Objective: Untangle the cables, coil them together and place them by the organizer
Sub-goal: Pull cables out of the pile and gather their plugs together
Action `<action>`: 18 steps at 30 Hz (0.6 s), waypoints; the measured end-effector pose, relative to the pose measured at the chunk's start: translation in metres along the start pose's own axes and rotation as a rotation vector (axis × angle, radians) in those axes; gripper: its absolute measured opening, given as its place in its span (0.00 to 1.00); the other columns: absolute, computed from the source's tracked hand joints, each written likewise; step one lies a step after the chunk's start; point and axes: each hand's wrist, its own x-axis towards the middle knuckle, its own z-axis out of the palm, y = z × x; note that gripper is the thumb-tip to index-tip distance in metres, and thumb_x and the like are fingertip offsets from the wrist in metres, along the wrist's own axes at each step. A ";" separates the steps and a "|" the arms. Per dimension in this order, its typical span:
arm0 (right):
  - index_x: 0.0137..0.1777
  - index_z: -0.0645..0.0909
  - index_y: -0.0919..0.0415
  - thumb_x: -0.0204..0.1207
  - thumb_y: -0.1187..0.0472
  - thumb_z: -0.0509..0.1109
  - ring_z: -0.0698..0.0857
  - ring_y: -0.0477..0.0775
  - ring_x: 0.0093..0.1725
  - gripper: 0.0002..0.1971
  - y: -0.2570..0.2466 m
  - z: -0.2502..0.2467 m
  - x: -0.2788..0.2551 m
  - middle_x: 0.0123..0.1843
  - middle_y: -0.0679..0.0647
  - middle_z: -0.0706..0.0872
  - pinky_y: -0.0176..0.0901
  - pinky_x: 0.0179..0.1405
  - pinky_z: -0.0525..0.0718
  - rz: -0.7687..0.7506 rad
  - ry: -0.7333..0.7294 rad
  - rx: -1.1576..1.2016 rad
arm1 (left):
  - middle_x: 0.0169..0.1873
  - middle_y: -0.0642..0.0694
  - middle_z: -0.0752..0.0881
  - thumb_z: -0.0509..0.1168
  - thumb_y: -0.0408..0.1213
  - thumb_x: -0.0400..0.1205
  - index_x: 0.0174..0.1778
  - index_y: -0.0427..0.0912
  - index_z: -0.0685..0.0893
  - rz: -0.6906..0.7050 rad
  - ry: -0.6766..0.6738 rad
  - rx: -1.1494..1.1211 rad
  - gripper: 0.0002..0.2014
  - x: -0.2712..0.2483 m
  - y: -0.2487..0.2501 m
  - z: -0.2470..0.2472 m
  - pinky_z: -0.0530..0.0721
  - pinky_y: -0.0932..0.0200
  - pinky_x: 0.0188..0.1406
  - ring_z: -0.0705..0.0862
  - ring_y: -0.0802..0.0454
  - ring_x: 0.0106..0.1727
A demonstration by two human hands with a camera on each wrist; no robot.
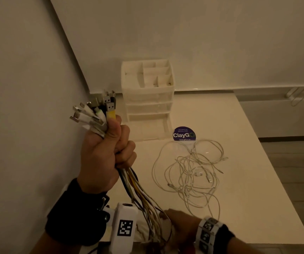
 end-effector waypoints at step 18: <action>0.67 0.74 0.55 0.82 0.58 0.59 0.80 0.59 0.66 0.15 0.045 -0.052 0.041 0.68 0.55 0.74 0.52 0.63 0.78 0.324 0.464 -0.365 | 0.22 0.51 0.65 0.74 0.44 0.74 0.36 0.43 0.69 -0.052 0.104 -0.135 0.18 0.002 -0.014 -0.005 0.58 0.65 0.16 0.59 0.59 0.17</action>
